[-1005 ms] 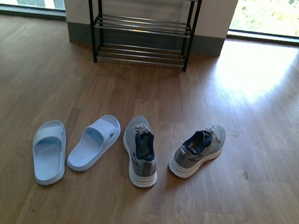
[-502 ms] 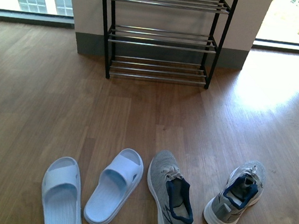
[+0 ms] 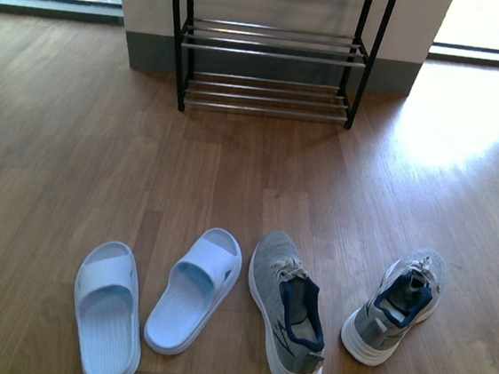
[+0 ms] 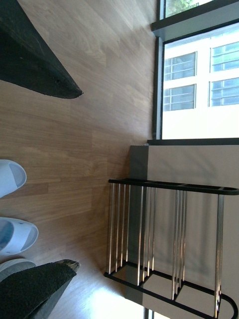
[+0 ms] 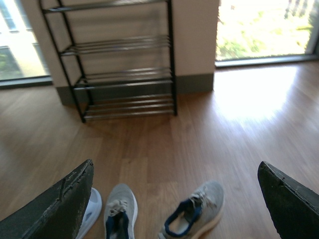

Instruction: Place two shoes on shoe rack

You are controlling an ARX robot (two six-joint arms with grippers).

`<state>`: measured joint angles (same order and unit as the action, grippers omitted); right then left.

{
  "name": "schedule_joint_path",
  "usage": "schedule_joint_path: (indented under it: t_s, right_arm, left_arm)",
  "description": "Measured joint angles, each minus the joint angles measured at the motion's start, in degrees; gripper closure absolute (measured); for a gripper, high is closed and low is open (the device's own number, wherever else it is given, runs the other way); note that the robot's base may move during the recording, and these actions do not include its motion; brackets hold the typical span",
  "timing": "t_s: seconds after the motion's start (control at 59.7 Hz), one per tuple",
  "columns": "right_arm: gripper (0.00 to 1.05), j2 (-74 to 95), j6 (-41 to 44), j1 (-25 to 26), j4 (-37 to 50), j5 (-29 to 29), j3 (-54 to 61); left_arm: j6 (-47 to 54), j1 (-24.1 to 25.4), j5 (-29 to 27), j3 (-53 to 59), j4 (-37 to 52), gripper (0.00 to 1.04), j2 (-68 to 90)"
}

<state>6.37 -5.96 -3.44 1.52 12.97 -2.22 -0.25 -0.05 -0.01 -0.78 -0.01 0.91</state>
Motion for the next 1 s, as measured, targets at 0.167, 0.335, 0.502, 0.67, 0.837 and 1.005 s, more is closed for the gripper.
schedule_joint_path:
  t_s: [0.167,0.335,0.502,0.67,0.837,1.005]
  right_arm:
    - [0.09,25.5,-4.2,3.6,15.8,-4.5,-4.8]
    - [0.09,56.8,-5.3,7.3,29.3,-6.6,-14.4]
    - [0.09,91.3,-6.1,9.5,30.3,-7.8,-29.2]
    - [0.09,117.8,-6.0,12.2,25.2,-7.4,-44.9]
    - [0.09,132.1,-6.1,13.9,20.5,-7.0,-55.3]
    - [0.09,137.3,-7.7,13.7,18.6,-9.0,-59.8]
  left_arm:
    - [0.0,0.0,0.0,0.0,0.0,0.09,0.0]
    - [0.0,0.0,0.0,0.0,0.0,0.09,0.0]
    - [0.0,0.0,0.0,0.0,0.0,0.09,0.0]
    - [0.0,0.0,0.0,0.0,0.0,0.09,0.0]
    - [0.0,0.0,0.0,0.0,0.0,0.09,0.0]
    - [0.0,0.0,0.0,0.0,0.0,0.09,0.0]
